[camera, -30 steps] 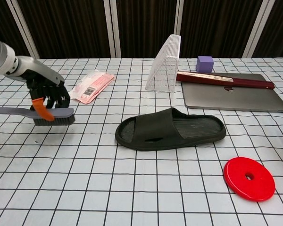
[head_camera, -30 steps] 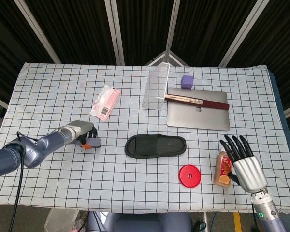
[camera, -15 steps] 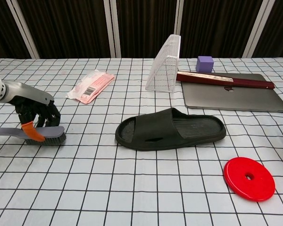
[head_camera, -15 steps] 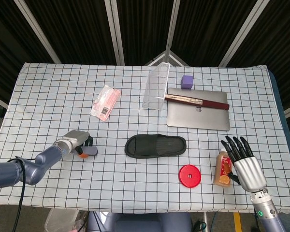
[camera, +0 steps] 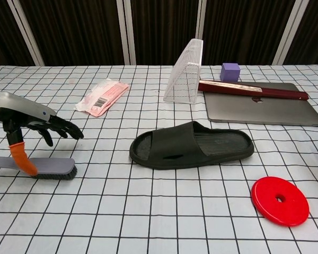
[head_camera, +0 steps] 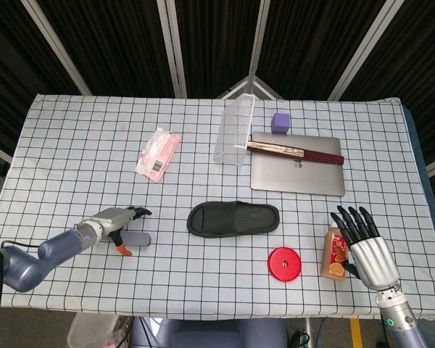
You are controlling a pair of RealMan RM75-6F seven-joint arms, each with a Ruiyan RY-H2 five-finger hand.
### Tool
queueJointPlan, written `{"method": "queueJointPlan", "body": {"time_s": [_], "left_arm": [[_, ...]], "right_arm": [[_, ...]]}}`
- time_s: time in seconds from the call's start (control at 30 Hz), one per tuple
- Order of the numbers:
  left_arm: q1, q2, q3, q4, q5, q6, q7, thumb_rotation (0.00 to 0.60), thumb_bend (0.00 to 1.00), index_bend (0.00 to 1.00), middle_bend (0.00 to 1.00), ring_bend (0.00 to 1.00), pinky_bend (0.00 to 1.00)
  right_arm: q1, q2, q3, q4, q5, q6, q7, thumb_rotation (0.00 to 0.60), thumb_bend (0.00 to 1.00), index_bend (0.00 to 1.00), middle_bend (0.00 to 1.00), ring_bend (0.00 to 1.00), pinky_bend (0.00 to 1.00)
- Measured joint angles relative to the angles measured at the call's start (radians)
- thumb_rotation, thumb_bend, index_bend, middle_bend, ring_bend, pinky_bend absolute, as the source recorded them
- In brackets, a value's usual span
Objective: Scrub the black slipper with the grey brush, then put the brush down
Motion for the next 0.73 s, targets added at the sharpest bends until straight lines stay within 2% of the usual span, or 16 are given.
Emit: {"method": "queueJointPlan", "body": {"time_s": [0.13,0.23,0.33,0.47,0.57,0.67,0.73], "left_arm": [[0.090,0.063,-0.013,-0.068,0.126,0.147,-0.013,0.600,0.07,0.00,0.00,0.00,0.05],[0.194,0.098,-0.003,-0.100,0.256,0.342,0.004,0.600,0.07,0.00,0.00,0.00,0.01],[0.337,0.105,0.011,-0.104,0.356,0.587,0.083,0.600,0.07,0.00,0.00,0.00,0.00],[0.616,0.039,0.021,-0.059,0.427,0.961,0.295,0.600,0.07,0.00,0.00,0.00,0.00],[0.822,-0.042,0.020,0.008,0.462,1.169,0.435,0.600,0.07,0.00,0.00,0.00,0.00],[0.949,-0.105,0.009,0.070,0.493,1.280,0.552,0.600,0.07,0.00,0.00,0.00,0.00],[0.979,-0.127,-0.001,0.096,0.505,1.304,0.582,0.600,0.07,0.00,0.00,0.00,0.00]], "right_arm": [[-0.026,0.023,0.000,-0.025,0.007,0.023,-0.011,0.568,0.55,0.00,0.01,0.00,0.00],[-0.047,0.052,-0.006,-0.058,0.023,0.026,-0.017,0.567,0.55,0.00,0.00,0.00,0.00],[-0.070,0.095,-0.022,-0.100,0.050,0.011,-0.018,0.566,0.56,0.00,0.00,0.00,0.00],[-0.099,0.135,-0.030,-0.149,0.111,-0.010,-0.024,0.568,0.54,0.00,0.00,0.00,0.00],[-0.109,0.165,-0.032,-0.194,0.157,-0.049,-0.048,0.572,0.51,0.00,0.00,0.00,0.00],[-0.114,0.193,-0.033,-0.243,0.191,-0.086,-0.080,0.570,0.51,0.00,0.00,0.00,0.00],[-0.120,0.209,-0.033,-0.271,0.196,-0.094,-0.098,0.571,0.51,0.00,0.00,0.00,0.00]]}}
